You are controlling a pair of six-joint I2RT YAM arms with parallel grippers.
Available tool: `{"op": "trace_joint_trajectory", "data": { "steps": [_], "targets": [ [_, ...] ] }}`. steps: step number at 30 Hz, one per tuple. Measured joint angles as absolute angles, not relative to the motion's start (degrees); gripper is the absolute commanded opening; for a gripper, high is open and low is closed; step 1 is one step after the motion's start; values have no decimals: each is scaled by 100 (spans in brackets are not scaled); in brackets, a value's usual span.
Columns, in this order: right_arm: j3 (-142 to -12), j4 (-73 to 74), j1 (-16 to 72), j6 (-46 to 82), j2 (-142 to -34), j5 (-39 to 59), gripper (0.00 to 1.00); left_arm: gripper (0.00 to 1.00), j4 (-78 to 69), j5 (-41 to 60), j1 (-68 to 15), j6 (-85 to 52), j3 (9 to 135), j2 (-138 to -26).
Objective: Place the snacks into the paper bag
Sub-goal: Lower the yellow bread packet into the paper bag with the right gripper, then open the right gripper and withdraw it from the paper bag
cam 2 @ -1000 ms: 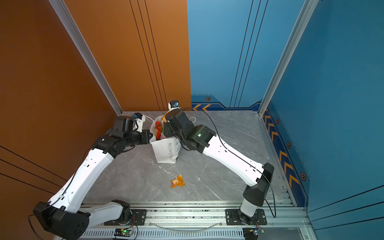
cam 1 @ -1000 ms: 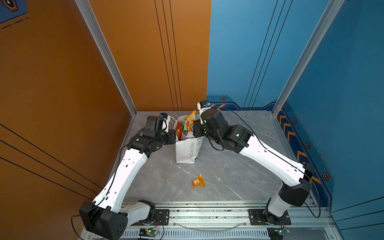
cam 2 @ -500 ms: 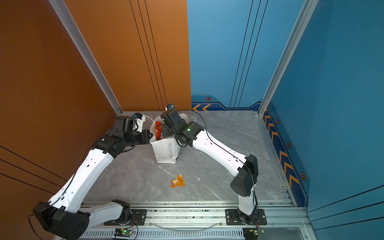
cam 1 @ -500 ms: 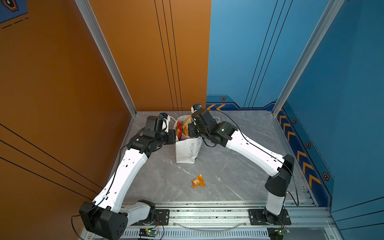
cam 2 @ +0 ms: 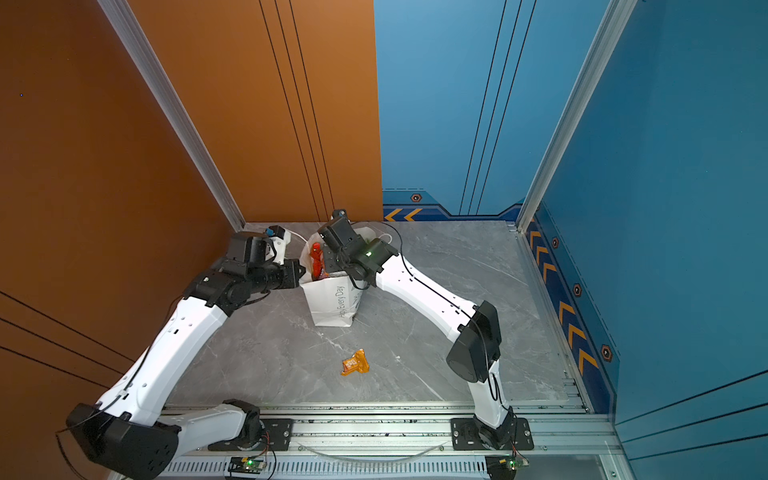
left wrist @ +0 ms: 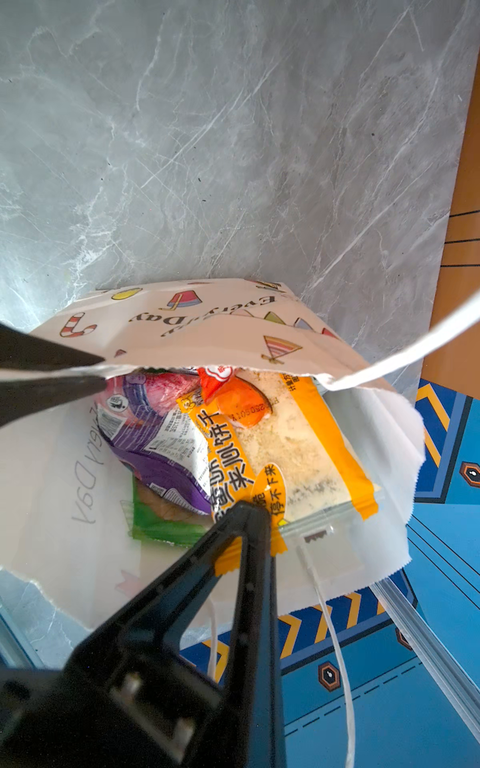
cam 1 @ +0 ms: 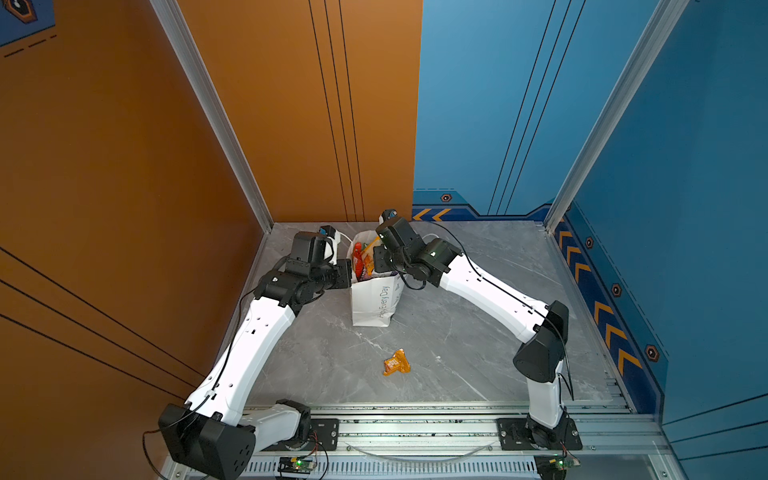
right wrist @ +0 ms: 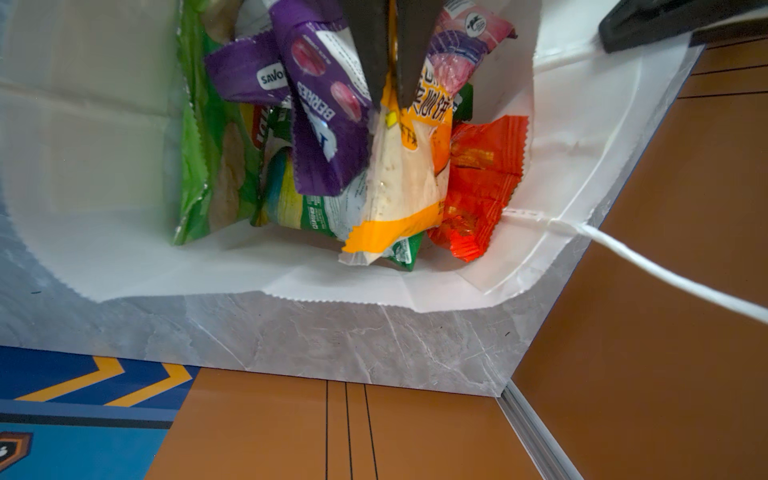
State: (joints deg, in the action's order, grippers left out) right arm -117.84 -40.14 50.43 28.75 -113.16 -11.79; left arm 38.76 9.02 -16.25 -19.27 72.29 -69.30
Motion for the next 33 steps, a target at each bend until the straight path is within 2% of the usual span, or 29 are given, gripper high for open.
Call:
{"op": "trace_joint_trajectory", "data": {
  "steps": [17,25,33],
  "targets": [
    [-11874,-4246,5231,2764,-11212,-1315,44,0,3876,902,-1625,-1927,7229,-6930],
    [-11426,-4259,5666,2526,-10154,-1664,48,0,3876,899,-1625,-1927,7229,-6930],
    [-9841,-3859,6016,2423,-8823,-1986,49,0,3876,899,-1625,-1925,7229,-6930]
  ]
}}
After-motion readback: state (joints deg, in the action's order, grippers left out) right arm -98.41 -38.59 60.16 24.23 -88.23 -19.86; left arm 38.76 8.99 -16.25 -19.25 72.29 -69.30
